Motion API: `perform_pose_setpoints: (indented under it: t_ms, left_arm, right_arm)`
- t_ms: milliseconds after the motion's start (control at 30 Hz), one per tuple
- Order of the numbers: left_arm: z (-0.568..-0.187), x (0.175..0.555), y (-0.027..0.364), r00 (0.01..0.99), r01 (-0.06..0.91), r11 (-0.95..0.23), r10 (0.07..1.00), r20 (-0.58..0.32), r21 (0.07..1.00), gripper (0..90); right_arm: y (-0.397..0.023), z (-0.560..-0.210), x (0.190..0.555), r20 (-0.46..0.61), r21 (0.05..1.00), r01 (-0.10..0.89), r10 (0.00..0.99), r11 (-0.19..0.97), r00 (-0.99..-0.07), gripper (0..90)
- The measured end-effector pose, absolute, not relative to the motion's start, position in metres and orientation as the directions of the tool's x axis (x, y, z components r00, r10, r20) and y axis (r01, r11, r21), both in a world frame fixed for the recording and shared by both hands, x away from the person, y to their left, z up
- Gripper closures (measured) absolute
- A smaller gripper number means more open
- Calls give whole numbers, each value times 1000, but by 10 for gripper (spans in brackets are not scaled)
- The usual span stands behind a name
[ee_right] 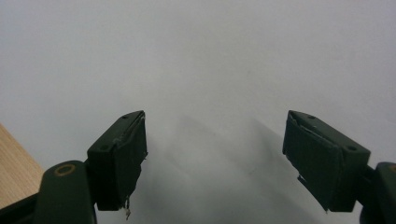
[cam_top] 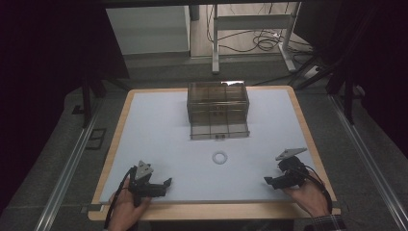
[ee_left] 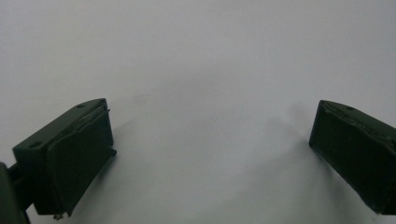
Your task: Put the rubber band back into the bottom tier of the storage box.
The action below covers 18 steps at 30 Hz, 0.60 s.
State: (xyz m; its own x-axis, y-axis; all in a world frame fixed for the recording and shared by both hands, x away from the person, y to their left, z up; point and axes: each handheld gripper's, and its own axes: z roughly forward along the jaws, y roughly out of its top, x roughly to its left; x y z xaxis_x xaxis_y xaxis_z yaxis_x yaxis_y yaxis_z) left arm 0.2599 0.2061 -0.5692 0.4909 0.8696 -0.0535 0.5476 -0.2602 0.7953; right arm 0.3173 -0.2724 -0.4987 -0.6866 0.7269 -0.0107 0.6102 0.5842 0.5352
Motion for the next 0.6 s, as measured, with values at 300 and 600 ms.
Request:
perform_pose_setpoints:
  t_ms: [300,600]
  left_arm:
    - [-569,260,206,491,548,-260,870,-54,795,0]
    - [-569,260,206,491,547,-260,869,-53,795,0]
  right_arm:
    - [-268,-497,320,-8,528,607,718,594,-696,223]
    - [-262,-495,325,6,518,622,725,587,-689,238]
